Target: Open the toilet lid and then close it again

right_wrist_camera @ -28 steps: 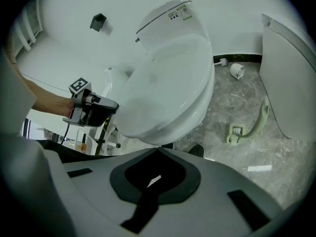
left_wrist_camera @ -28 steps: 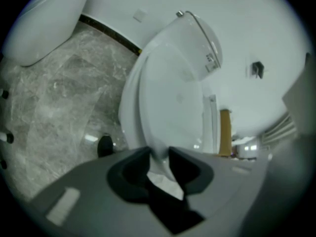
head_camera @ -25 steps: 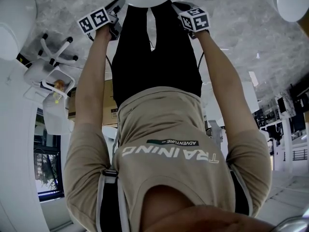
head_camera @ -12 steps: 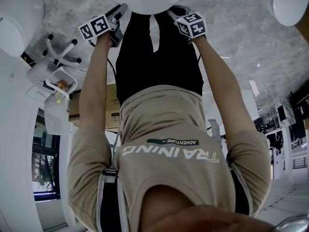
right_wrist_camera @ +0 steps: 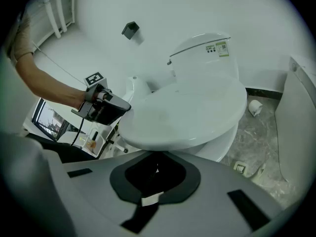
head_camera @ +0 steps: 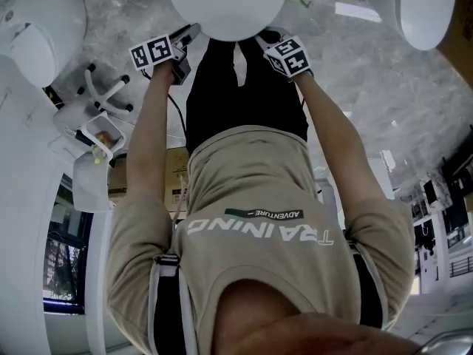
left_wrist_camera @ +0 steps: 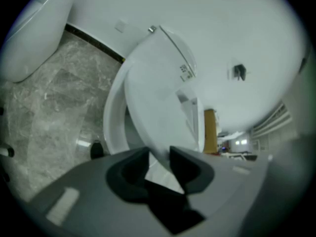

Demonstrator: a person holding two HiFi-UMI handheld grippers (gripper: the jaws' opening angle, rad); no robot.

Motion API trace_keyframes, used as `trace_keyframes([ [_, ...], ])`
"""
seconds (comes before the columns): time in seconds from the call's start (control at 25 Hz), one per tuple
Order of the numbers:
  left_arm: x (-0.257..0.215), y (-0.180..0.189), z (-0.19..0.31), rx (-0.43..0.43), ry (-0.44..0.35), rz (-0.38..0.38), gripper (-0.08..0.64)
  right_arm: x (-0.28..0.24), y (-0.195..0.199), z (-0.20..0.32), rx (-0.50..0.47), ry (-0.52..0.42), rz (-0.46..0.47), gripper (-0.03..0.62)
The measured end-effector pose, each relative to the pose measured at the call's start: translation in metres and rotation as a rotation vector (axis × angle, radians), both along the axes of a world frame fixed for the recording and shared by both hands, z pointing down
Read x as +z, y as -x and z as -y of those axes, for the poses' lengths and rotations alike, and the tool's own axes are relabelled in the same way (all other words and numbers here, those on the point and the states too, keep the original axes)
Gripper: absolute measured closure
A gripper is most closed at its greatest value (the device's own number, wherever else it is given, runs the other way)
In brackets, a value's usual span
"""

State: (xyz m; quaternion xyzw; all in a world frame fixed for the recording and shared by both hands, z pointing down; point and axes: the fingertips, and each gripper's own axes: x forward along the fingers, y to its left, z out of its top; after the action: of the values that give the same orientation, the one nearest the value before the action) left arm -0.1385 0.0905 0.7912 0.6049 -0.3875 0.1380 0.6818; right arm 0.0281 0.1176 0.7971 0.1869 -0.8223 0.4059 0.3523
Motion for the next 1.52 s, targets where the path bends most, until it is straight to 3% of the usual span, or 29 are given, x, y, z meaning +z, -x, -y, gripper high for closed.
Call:
trace_keyframes([
  [0.44, -0.049, 0.012, 0.039, -0.06, -0.013, -0.045, 0.417, -0.058, 0.013, 0.042, -0.04, 0.015, 0.043, 0.578],
  [0.76, -0.084, 0.02, 0.072, -0.192, -0.053, -0.081, 0.417, -0.088, 0.018, 0.083, -0.006, 0.01, 0.072, 0.578],
  [0.92, -0.097, 0.029, 0.088, -0.309, -0.075, -0.111, 0.419, -0.098, 0.024, 0.105, 0.018, -0.005, 0.087, 0.578],
  [1.12, -0.111, 0.03, 0.093, -0.394, -0.094, -0.102, 0.425, -0.106, 0.019, 0.117, 0.024, 0.006, 0.097, 0.578],
  [1.28, -0.123, 0.025, 0.082, -0.344, -0.107, -0.067, 0.488, -0.11, 0.017, 0.119, 0.006, 0.008, 0.108, 0.577],
  [1.4, -0.121, 0.023, 0.068, -0.219, -0.113, 0.052, 0.555, -0.114, 0.019, 0.125, 0.014, 0.005, 0.112, 0.577],
  [1.52, -0.113, 0.014, 0.058, -0.073, -0.114, 0.16, 0.557, -0.118, 0.022, 0.134, 0.011, -0.003, 0.111, 0.577],
])
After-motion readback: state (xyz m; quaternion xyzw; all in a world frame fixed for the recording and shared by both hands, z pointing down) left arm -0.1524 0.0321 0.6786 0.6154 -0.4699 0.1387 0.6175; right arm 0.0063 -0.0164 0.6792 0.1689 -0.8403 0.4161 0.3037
